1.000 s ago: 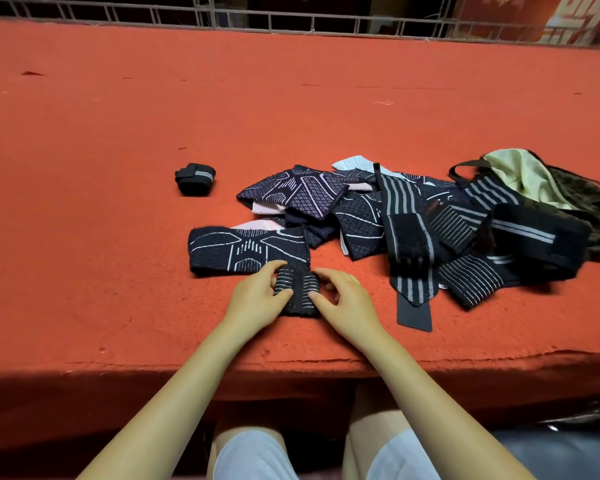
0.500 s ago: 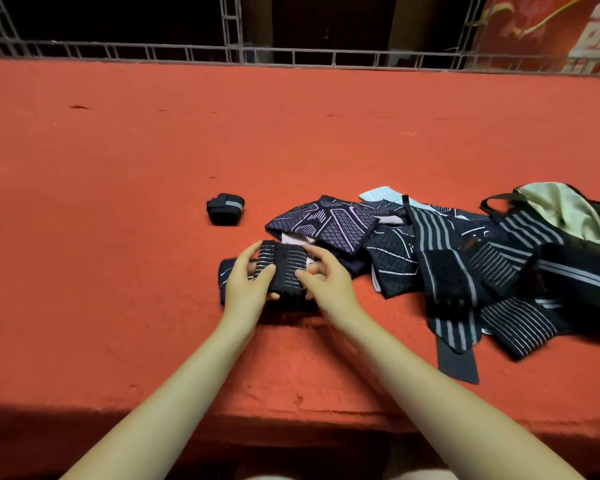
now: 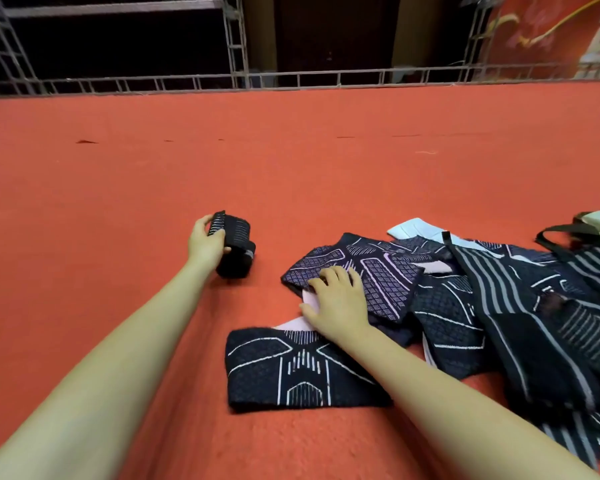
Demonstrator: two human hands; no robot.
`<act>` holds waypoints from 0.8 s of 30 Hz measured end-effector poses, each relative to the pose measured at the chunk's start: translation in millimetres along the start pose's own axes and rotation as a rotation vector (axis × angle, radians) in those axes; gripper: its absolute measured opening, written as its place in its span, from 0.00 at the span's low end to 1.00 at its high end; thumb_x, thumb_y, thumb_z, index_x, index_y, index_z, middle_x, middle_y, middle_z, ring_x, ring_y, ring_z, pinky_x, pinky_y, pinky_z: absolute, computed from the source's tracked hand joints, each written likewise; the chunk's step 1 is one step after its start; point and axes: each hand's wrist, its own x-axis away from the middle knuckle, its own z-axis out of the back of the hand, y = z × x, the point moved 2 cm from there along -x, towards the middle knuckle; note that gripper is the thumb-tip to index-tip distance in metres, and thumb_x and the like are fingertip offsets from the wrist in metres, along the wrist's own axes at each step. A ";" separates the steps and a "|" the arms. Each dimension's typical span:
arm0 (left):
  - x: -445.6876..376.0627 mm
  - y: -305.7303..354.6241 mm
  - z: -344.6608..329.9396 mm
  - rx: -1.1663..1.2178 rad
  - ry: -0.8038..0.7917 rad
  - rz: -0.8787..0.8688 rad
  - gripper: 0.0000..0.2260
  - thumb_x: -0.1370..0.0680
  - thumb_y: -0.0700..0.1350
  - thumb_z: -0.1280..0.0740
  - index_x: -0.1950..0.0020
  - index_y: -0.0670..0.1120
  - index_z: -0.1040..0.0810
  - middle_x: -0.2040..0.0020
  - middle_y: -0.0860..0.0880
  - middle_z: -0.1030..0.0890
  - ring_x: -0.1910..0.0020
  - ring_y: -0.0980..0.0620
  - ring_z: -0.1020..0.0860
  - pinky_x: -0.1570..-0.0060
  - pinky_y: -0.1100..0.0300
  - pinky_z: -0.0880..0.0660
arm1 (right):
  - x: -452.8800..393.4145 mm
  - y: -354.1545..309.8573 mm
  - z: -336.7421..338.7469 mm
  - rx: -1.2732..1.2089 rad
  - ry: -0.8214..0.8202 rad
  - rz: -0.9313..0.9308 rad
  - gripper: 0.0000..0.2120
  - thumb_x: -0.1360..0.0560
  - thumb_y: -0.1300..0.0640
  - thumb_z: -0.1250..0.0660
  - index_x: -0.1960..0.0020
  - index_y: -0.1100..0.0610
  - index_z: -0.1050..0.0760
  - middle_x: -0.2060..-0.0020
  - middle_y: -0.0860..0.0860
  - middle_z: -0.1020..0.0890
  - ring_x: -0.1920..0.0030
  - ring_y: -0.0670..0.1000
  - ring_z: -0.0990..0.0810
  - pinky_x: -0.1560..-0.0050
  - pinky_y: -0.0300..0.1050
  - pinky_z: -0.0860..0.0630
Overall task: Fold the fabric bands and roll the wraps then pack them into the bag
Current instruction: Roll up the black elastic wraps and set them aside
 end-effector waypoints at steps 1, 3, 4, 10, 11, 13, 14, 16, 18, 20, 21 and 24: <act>-6.3 -7.0 -3.0 -0.073 0.005 -0.009 0.19 0.23 0.34 0.40 0.32 0.43 0.31 0.38 0.45 0.26 0.54 0.46 0.23 0.69 0.68 0.23 | 1.9 4.8 -5.9 0.016 0.023 0.035 0.22 0.28 0.40 0.39 0.41 0.53 0.24 0.41 0.52 0.24 0.35 0.55 0.31 0.31 0.56 0.43; -12.9 -23.5 -5.3 -0.358 0.018 -0.052 0.18 0.23 0.38 0.38 0.33 0.44 0.28 0.38 0.43 0.24 0.44 0.42 0.24 0.50 0.59 0.23 | 1.5 10.0 -13.0 0.043 0.071 0.069 0.21 0.28 0.40 0.39 0.43 0.52 0.22 0.42 0.52 0.23 0.36 0.55 0.29 0.33 0.56 0.39; -13.1 -31.5 -4.5 -0.547 0.022 -0.064 0.18 0.23 0.42 0.37 0.33 0.46 0.27 0.38 0.42 0.23 0.40 0.40 0.27 0.43 0.55 0.28 | 0.8 10.2 -14.0 0.047 0.070 0.065 0.21 0.28 0.40 0.40 0.44 0.52 0.22 0.43 0.51 0.22 0.37 0.55 0.28 0.34 0.57 0.38; -2.1 -40.6 2.2 -0.774 0.011 0.147 0.24 0.21 0.56 0.43 0.30 0.43 0.32 0.34 0.36 0.30 0.33 0.37 0.37 0.37 0.50 0.37 | 2.2 11.8 0.3 -0.053 -0.018 0.080 0.24 0.26 0.40 0.45 0.40 0.52 0.23 0.41 0.51 0.24 0.37 0.54 0.29 0.33 0.55 0.39; 6.5 -32.4 1.9 -0.757 0.032 0.138 0.25 0.21 0.56 0.43 0.30 0.41 0.34 0.33 0.35 0.32 0.32 0.37 0.38 0.36 0.49 0.38 | 2.8 14.2 6.9 -0.133 -0.050 0.078 0.22 0.25 0.42 0.43 0.37 0.52 0.25 0.39 0.51 0.25 0.35 0.53 0.31 0.32 0.53 0.40; 29.8 -12.9 -1.0 -0.745 0.041 0.042 0.25 0.21 0.54 0.41 0.29 0.41 0.35 0.33 0.36 0.34 0.33 0.37 0.39 0.35 0.48 0.37 | 8.1 19.1 27.9 -0.314 -0.057 0.049 0.19 0.23 0.46 0.39 0.35 0.53 0.26 0.39 0.51 0.26 0.35 0.52 0.33 0.33 0.51 0.38; 42.5 -4.8 -5.2 -0.751 0.006 -0.026 0.24 0.22 0.53 0.40 0.30 0.42 0.34 0.33 0.36 0.33 0.33 0.37 0.38 0.35 0.48 0.37 | 13.6 22.8 41.2 -0.391 -0.021 0.029 0.18 0.23 0.48 0.38 0.36 0.53 0.26 0.40 0.51 0.25 0.36 0.51 0.33 0.34 0.50 0.36; 72.5 11.5 -18.6 -0.753 -0.099 -0.168 0.21 0.22 0.50 0.39 0.31 0.44 0.30 0.35 0.37 0.30 0.35 0.37 0.35 0.36 0.51 0.36 | 30.9 34.5 69.3 -0.475 0.061 -0.003 0.15 0.23 0.51 0.37 0.38 0.53 0.24 0.42 0.51 0.23 0.37 0.51 0.31 0.36 0.45 0.36; 110.4 27.0 -37.4 -0.686 -0.232 -0.272 0.18 0.23 0.47 0.39 0.33 0.45 0.28 0.37 0.40 0.27 0.37 0.41 0.30 0.36 0.52 0.35 | 54.9 52.2 97.0 -0.483 0.134 -0.020 0.12 0.24 0.54 0.35 0.42 0.54 0.22 0.45 0.51 0.21 0.40 0.52 0.29 0.40 0.41 0.38; 159.3 42.3 -58.2 -0.563 -0.423 -0.325 0.16 0.22 0.43 0.38 0.35 0.46 0.25 0.38 0.44 0.24 0.40 0.47 0.26 0.38 0.53 0.30 | 81.1 77.6 120.4 -0.468 0.199 -0.065 0.10 0.25 0.57 0.34 0.44 0.54 0.21 0.48 0.51 0.20 0.42 0.52 0.27 0.42 0.40 0.36; 183.0 47.0 -69.5 -0.521 -0.515 -0.338 0.15 0.22 0.42 0.38 0.37 0.46 0.24 0.40 0.46 0.22 0.42 0.49 0.24 0.40 0.55 0.28 | 94.7 92.1 130.5 -0.453 0.229 -0.100 0.10 0.25 0.58 0.34 0.45 0.54 0.20 0.49 0.50 0.20 0.43 0.52 0.26 0.42 0.41 0.35; 242.7 52.8 -102.0 -0.426 -0.700 -0.279 0.11 0.23 0.41 0.38 0.44 0.49 0.21 0.48 0.47 0.18 0.50 0.48 0.20 0.49 0.56 0.25 | 136.6 141.1 149.8 -0.417 0.271 -0.255 0.09 0.27 0.59 0.34 0.48 0.54 0.19 0.51 0.51 0.19 0.46 0.52 0.25 0.44 0.43 0.32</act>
